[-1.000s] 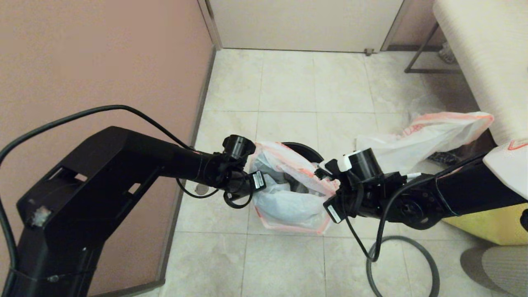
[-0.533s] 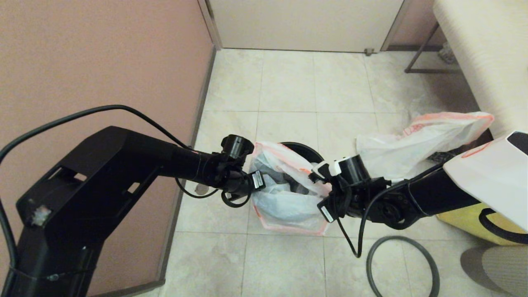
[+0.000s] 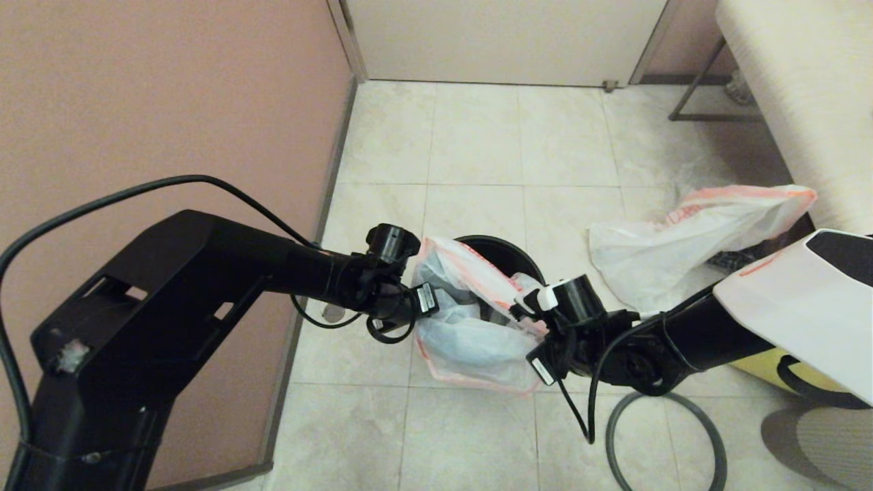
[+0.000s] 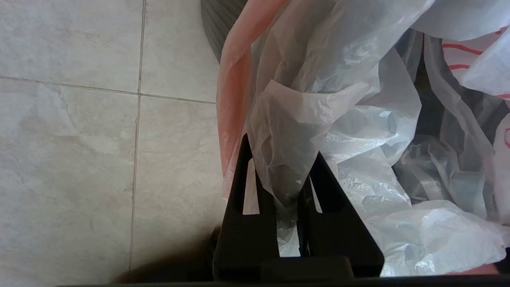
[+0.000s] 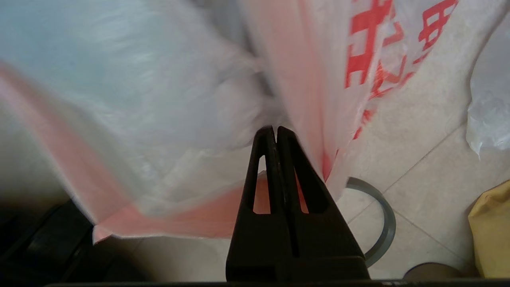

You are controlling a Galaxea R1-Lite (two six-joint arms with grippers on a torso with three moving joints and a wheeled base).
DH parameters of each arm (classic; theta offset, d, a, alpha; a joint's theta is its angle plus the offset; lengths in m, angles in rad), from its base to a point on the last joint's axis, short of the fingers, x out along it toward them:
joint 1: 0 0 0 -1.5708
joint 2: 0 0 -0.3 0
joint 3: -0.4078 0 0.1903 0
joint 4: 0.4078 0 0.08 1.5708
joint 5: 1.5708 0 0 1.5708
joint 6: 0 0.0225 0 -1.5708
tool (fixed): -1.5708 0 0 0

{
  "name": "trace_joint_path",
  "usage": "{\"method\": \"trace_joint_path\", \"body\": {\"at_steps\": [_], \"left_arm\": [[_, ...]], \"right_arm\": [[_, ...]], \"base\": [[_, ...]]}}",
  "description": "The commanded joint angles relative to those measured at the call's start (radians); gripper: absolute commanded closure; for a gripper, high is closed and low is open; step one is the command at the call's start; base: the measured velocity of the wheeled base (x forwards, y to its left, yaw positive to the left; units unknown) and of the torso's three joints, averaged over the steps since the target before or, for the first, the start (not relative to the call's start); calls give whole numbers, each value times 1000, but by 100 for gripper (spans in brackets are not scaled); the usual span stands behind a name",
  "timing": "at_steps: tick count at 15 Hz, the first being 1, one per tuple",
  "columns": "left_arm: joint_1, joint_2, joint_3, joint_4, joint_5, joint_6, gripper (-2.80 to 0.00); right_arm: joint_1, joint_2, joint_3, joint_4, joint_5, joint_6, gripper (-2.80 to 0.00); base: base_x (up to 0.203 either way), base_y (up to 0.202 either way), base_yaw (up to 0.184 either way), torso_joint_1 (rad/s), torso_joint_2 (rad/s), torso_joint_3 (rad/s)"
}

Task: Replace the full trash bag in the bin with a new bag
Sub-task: Put the new garbage bag on the trash can

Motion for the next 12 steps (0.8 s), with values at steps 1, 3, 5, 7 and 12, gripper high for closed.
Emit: {"method": "trace_joint_path", "body": {"at_steps": [1, 3, 5, 7, 12], "left_arm": [[0, 11, -4, -1, 4, -5, 0], [3, 20, -13, 2, 5, -5, 0], [1, 19, -11, 4, 4, -3, 0], [-3, 7, -8, 30, 1, 0, 0], [-20, -31, -11, 85, 1, 6, 0]], "right_arm": [[-24, 60, -31, 1, -12, 0, 0], [-34, 65, -35, 2, -28, 1, 0], [-50, 72, -63, 0, -31, 1, 0], [-66, 88, -121, -1, -42, 2, 0], [-104, 102, -210, -10, -101, 142, 0]], "base": [[0, 0, 0, 0, 0, 0], [0, 0, 0, 0, 0, 0], [0, 0, 0, 0, 0, 0], [0, 0, 0, 0, 0, 0], [0, 0, 0, 0, 0, 0]]}}
